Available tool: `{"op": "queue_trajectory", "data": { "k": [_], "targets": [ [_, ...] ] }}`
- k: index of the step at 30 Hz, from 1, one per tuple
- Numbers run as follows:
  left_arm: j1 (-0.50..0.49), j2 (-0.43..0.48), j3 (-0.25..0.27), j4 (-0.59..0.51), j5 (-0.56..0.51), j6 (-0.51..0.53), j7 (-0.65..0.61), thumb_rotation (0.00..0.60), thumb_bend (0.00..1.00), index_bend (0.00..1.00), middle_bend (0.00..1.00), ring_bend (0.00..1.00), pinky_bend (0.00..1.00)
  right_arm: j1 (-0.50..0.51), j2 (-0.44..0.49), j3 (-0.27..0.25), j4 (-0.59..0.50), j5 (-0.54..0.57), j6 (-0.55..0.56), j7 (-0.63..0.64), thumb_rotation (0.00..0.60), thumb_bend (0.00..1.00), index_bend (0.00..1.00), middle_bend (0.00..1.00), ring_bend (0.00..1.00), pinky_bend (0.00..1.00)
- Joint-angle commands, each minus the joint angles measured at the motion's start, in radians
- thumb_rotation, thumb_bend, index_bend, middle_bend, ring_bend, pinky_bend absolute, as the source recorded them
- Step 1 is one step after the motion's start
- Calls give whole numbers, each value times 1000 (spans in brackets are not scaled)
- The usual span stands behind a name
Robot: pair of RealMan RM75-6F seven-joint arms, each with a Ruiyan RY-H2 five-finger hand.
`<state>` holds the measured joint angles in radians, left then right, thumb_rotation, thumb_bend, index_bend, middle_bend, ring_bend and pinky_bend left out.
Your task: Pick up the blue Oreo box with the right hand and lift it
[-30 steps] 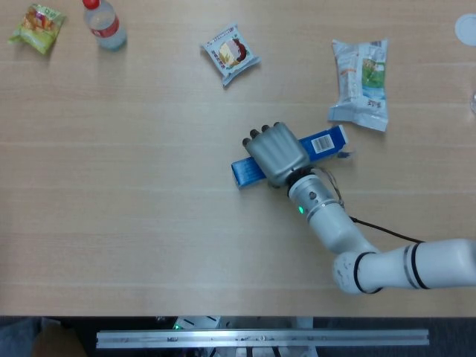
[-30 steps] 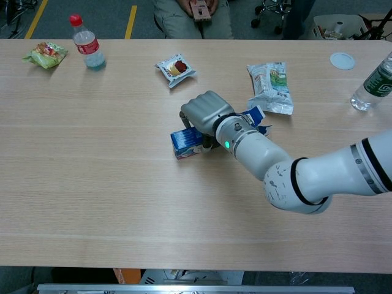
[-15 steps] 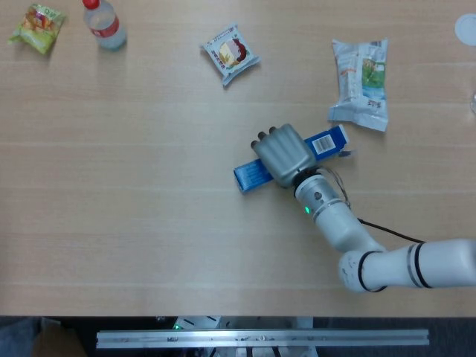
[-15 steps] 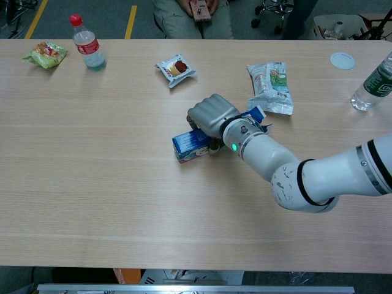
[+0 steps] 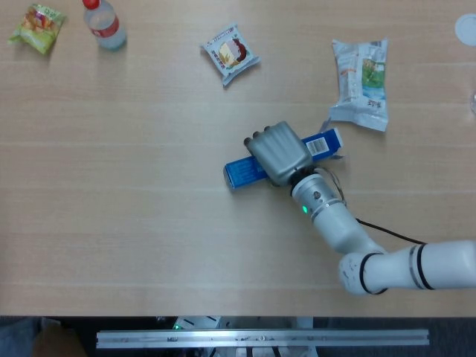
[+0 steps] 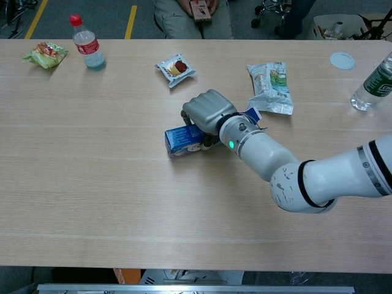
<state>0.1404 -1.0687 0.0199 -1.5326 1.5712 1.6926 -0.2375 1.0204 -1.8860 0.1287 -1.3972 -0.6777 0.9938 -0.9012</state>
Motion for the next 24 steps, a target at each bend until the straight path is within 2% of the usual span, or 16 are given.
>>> {"op": "queue_trajectory", "data": {
  "k": [1, 5, 11, 17, 24],
  "targets": [
    [-1, 0, -1, 0, 0, 0, 1, 600, 263, 124, 123, 98, 74, -27, 43, 31, -63, -46, 2, 81, 600, 283, 587, 498, 501, 531],
    [-1, 1, -2, -1, 0, -1, 1, 600, 263, 124, 123, 98, 74, -69, 109, 63, -153, -100, -6, 213, 600, 282, 587, 497, 502, 531],
    [-4, 1, -1, -8, 7, -2, 11, 600, 263, 124, 123, 98, 74, -132, 194, 79, -250, -202, -12, 391, 600, 276, 587, 497, 502, 531],
    [-7, 5, 0, -18, 15, -2, 20, 600, 263, 124, 123, 98, 74, -185, 243, 86, -284, -287, -21, 556, 600, 267, 587, 497, 502, 531],
    [-8, 9, 0, -28, 19, -1, 28, 600, 263, 124, 124, 98, 74, -214, 243, 86, -265, -351, -25, 669, 600, 261, 587, 497, 502, 531]
  ]
}}
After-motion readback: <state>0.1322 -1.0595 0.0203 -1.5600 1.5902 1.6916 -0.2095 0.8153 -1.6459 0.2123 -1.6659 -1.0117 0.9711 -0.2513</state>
